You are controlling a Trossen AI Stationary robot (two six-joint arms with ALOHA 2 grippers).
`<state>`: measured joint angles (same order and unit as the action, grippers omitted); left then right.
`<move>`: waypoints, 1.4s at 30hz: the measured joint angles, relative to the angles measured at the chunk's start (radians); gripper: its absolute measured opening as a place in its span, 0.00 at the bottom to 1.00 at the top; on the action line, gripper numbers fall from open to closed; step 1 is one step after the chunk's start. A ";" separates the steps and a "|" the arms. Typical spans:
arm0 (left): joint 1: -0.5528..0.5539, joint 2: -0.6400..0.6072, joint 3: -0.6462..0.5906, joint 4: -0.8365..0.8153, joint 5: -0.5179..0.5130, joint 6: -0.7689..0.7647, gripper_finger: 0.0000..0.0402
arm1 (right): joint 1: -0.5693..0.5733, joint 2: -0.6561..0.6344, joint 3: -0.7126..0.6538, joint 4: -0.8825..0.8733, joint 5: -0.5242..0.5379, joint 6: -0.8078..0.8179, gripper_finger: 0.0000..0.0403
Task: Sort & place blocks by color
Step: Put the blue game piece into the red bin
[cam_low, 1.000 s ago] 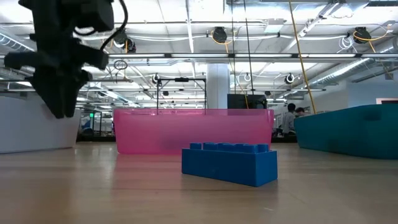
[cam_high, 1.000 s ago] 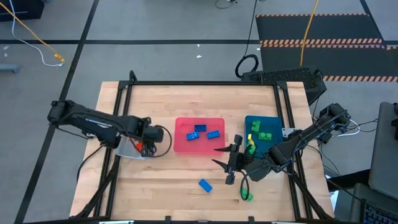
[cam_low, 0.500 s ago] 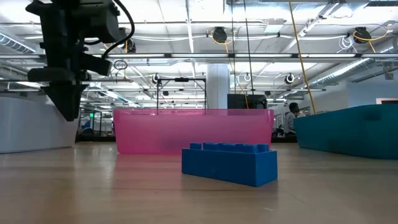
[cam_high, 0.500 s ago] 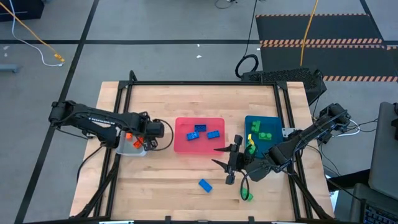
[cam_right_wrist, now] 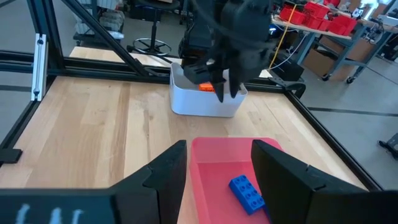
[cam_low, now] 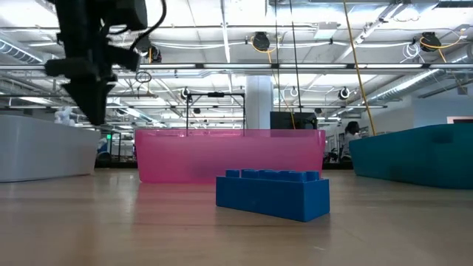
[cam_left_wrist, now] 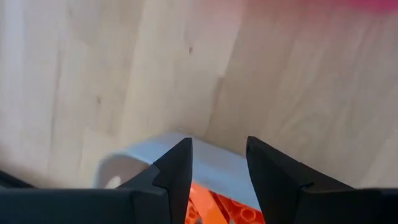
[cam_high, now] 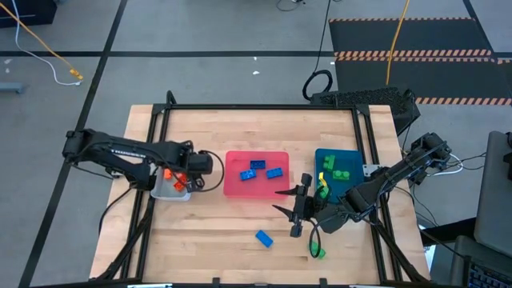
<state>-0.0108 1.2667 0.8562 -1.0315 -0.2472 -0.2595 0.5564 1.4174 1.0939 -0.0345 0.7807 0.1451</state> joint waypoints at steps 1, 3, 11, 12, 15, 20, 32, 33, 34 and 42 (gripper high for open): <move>-0.003 0.000 0.020 -0.003 -0.007 0.004 0.38 | 0.000 0.000 0.000 0.000 0.000 0.000 0.44; -0.007 0.000 0.057 -0.023 -0.039 0.008 0.38 | 0.000 0.000 0.000 0.000 0.000 0.000 0.44; -0.033 0.000 0.152 -0.034 -0.071 -0.040 0.38 | 0.002 0.000 0.000 -0.001 -0.001 0.007 0.44; -0.048 0.000 0.158 -0.010 -0.071 -0.042 0.38 | 0.002 0.000 0.000 -0.005 -0.004 0.020 0.44; -0.097 0.000 0.165 0.144 -0.089 -0.023 0.38 | -0.002 0.003 0.000 -0.030 -0.067 0.050 0.44; -0.169 -0.018 0.138 0.508 -0.177 0.144 0.38 | -0.012 0.010 -0.029 -0.045 -0.105 0.080 0.44; -0.128 -0.300 -0.185 1.225 -0.059 0.344 0.38 | -0.047 0.010 -0.218 0.213 -0.204 0.035 0.44; -0.121 -0.335 -0.206 1.263 -0.034 0.358 0.38 | -0.057 0.010 -0.240 0.310 -0.205 -0.028 0.44; -0.112 -0.366 -0.223 1.296 -0.010 0.371 0.38 | -0.067 0.011 -0.263 0.418 -0.205 -0.078 0.44; -0.055 -0.505 -0.239 1.219 0.102 0.397 0.38 | -0.165 0.029 -0.369 0.719 -0.202 -0.089 0.44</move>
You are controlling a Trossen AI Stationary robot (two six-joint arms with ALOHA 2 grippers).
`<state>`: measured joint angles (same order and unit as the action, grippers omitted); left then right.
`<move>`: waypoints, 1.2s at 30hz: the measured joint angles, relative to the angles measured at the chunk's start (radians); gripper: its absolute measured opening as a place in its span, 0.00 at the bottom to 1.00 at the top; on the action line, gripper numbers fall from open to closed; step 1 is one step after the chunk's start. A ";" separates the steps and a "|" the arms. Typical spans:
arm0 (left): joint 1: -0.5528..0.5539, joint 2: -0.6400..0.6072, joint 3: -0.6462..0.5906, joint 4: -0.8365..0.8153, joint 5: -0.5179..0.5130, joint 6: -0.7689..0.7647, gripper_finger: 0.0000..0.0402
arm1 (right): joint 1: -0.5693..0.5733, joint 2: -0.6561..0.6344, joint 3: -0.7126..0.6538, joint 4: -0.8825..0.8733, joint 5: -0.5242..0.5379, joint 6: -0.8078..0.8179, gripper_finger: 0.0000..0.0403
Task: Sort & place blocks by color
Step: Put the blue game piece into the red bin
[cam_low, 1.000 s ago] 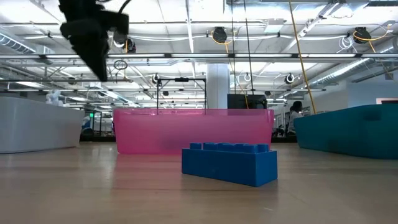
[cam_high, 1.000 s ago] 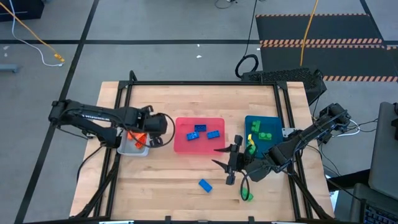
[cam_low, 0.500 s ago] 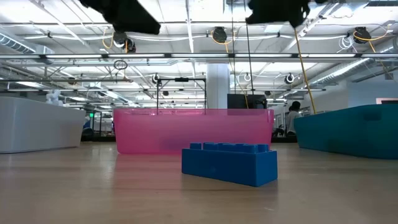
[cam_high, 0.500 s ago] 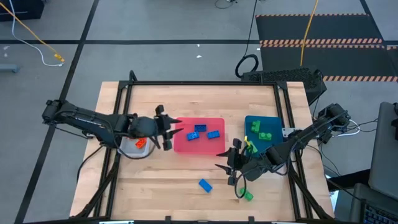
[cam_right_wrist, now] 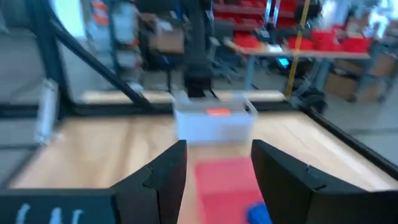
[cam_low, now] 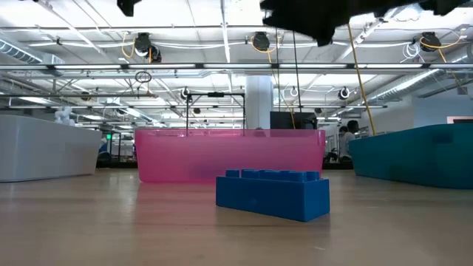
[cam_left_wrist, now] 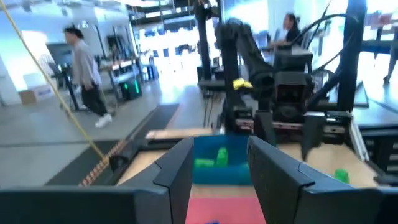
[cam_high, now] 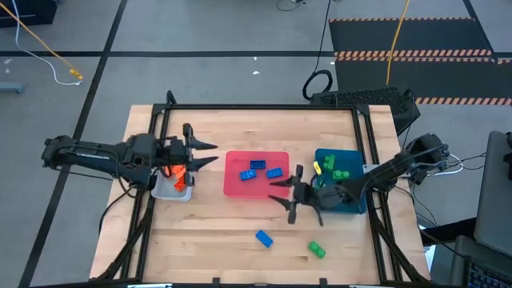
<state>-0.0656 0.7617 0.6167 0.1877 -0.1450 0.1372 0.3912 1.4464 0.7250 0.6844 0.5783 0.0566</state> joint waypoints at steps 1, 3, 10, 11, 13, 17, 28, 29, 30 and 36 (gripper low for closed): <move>0.001 0.000 0.000 -0.019 0.001 -0.004 0.38 | -0.014 0.000 0.001 -0.025 0.007 0.006 0.44; 0.001 -0.004 0.001 -0.086 -0.001 -0.020 0.38 | -0.048 0.001 0.022 -0.057 0.022 0.008 0.44; 0.008 -0.032 0.000 -0.155 -0.040 -0.034 0.38 | -0.129 0.018 0.289 -0.632 -0.034 0.143 0.44; 0.010 -0.046 0.000 -0.151 -0.041 -0.027 0.38 | -0.133 0.030 0.338 -0.712 -0.039 0.166 0.44; 0.013 -0.081 0.000 -0.158 -0.041 -0.022 0.38 | -0.135 0.060 0.428 -0.861 -0.071 0.198 0.44; 0.013 -0.182 0.002 -0.236 -0.044 -0.024 0.38 | -0.125 0.142 0.607 -1.071 -0.174 0.249 0.45; 0.000 -0.364 0.002 -0.357 -0.064 -0.080 0.38 | -0.101 0.474 0.979 -1.417 -0.436 0.416 0.60; -0.003 -0.364 0.002 -0.360 -0.064 -0.080 0.38 | -0.098 0.496 0.997 -1.432 -0.471 0.443 0.62; -0.008 -0.364 0.002 -0.366 -0.064 -0.080 0.38 | -0.094 0.518 1.015 -1.449 -0.508 0.472 0.63; -0.037 -0.365 0.002 -0.361 -0.065 -0.074 0.38 | -0.075 0.565 1.069 -1.408 -0.666 0.665 0.64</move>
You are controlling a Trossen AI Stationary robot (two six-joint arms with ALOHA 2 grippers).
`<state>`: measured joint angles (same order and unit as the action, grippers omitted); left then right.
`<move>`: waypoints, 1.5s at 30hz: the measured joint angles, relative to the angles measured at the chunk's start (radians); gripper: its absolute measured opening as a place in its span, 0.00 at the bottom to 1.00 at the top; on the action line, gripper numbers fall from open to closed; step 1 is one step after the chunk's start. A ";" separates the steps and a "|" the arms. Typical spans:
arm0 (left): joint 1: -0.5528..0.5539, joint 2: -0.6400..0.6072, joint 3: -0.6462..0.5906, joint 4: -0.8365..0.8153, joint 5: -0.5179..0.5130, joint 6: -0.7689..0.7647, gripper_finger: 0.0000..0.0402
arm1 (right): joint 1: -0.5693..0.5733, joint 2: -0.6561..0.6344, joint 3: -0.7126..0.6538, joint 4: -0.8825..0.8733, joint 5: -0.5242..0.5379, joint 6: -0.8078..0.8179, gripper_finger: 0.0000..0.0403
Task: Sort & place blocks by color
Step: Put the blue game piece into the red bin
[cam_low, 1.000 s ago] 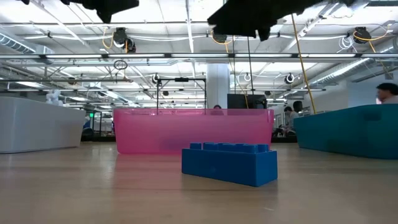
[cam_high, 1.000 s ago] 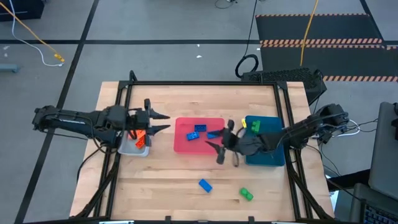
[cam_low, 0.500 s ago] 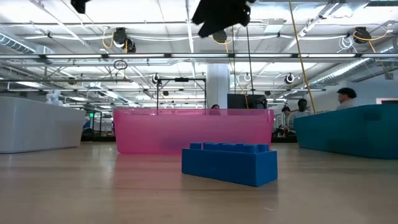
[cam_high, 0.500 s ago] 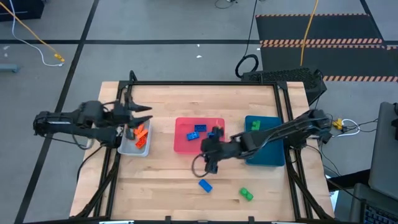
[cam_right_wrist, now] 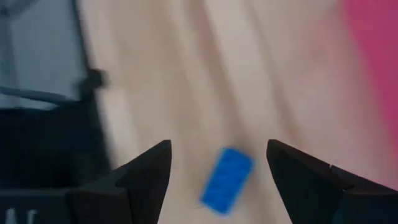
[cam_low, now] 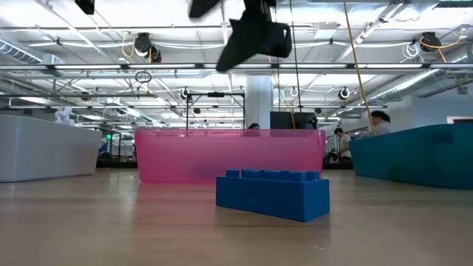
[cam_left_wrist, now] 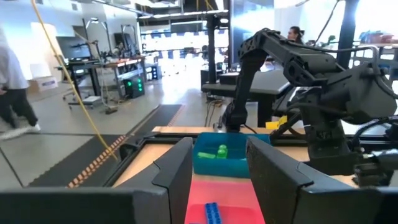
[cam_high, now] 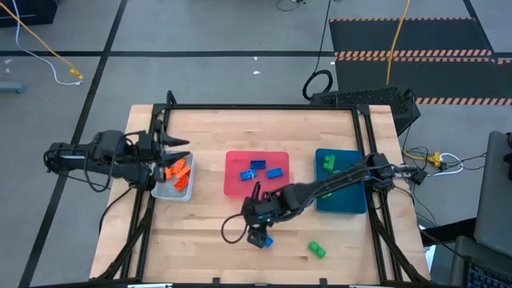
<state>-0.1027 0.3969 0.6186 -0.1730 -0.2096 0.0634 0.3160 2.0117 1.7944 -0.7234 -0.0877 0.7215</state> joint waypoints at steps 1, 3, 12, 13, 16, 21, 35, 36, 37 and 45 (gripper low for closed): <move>-0.007 0.000 0.000 0.003 0.000 0.005 0.38 | 0.002 0.000 0.000 0.016 -0.023 0.038 0.64; -0.019 0.000 0.000 0.012 0.001 0.018 0.38 | 0.011 0.000 0.000 0.033 -0.057 0.109 0.62; -0.032 0.000 0.011 0.067 0.000 0.128 0.38 | 0.086 0.000 0.001 0.030 -0.029 0.232 0.60; -0.032 0.000 0.011 0.079 0.000 0.135 0.38 | 0.092 0.000 0.000 0.009 -0.008 0.247 0.60; -0.032 0.001 0.011 0.114 -0.001 0.141 0.38 | 0.106 0.000 0.000 -0.073 0.045 0.301 0.60; -0.032 0.003 0.012 0.071 0.000 0.111 0.38 | 0.116 0.000 0.000 -0.171 0.138 0.427 0.60; -0.029 0.004 0.012 0.186 -0.001 0.201 0.38 | 0.150 0.080 -0.001 -0.184 0.141 0.523 0.60; -0.029 0.004 0.012 0.195 -0.002 0.204 0.38 | 0.153 0.086 -0.001 -0.179 0.144 0.524 0.60; -0.029 0.004 0.012 0.201 -0.002 0.204 0.38 | 0.155 0.094 -0.001 -0.177 0.146 0.526 0.60; -0.029 0.004 0.012 0.208 -0.001 0.204 0.38 | 0.157 0.148 -0.001 -0.170 0.165 0.518 0.60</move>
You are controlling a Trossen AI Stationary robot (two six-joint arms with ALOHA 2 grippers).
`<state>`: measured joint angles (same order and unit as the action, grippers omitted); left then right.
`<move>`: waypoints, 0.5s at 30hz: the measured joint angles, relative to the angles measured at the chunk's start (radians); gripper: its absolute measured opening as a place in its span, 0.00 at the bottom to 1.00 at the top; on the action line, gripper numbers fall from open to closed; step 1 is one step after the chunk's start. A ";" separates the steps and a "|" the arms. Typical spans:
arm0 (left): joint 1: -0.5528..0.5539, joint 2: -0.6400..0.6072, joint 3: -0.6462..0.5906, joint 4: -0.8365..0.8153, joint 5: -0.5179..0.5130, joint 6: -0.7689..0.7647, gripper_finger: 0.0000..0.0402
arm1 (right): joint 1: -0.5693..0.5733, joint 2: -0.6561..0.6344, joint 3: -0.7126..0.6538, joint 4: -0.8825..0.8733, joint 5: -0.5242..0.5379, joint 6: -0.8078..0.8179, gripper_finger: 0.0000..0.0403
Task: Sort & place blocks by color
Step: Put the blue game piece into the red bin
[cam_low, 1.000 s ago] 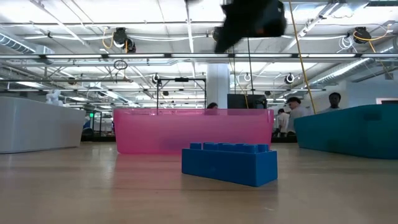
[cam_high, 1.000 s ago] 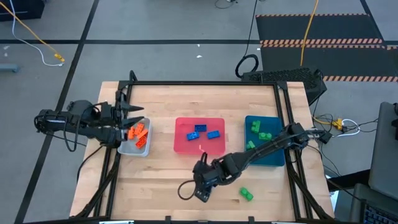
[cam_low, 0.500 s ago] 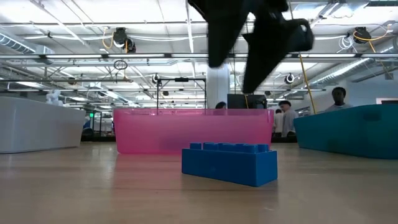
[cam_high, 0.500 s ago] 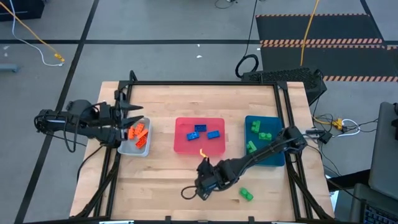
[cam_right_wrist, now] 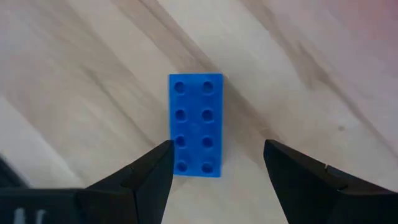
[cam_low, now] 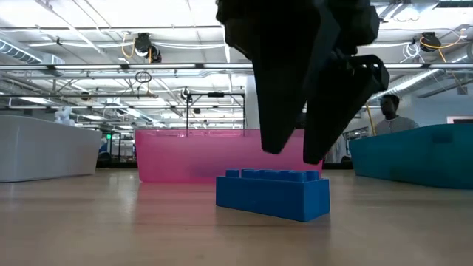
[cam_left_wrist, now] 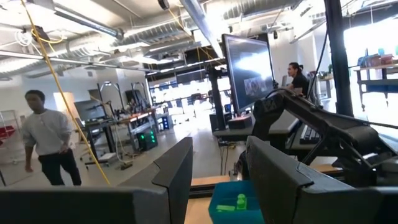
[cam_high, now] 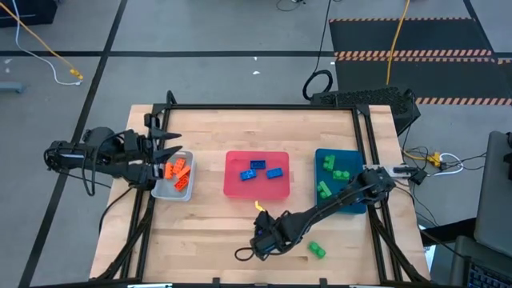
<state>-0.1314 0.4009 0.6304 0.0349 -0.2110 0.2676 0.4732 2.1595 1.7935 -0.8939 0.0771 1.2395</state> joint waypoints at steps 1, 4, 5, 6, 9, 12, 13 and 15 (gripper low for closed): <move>0.000 0.000 0.000 0.000 0.000 0.000 0.38 | 0.000 0.004 0.000 -0.001 0.001 -0.012 0.60; 0.000 0.000 0.000 -0.001 0.000 -0.007 0.38 | 0.001 0.022 0.000 0.003 0.001 -0.044 0.60; 0.000 0.000 0.000 -0.003 0.000 -0.008 0.38 | 0.001 0.029 0.000 0.011 0.002 -0.052 0.60; 0.000 0.000 0.000 -0.005 0.000 -0.009 0.38 | 0.002 0.032 0.001 0.015 0.002 -0.059 0.60; 0.000 0.000 0.000 -0.009 0.000 -0.018 0.38 | 0.005 0.040 0.002 0.035 0.003 -0.077 0.60; 0.000 0.001 0.000 -0.010 0.000 -0.027 0.38 | 0.006 0.044 0.002 0.043 0.011 -0.094 0.60; 0.000 0.004 0.000 -0.009 0.000 -0.033 0.38 | 0.006 0.044 0.002 0.041 0.015 -0.097 0.60; 0.000 0.007 0.000 -0.011 0.000 -0.037 0.38 | 0.006 0.044 0.002 0.040 0.027 -0.103 0.60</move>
<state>-0.1314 0.4081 0.6308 0.0238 -0.2111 0.2306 0.4797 2.2036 1.7958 -0.8537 0.1039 1.1366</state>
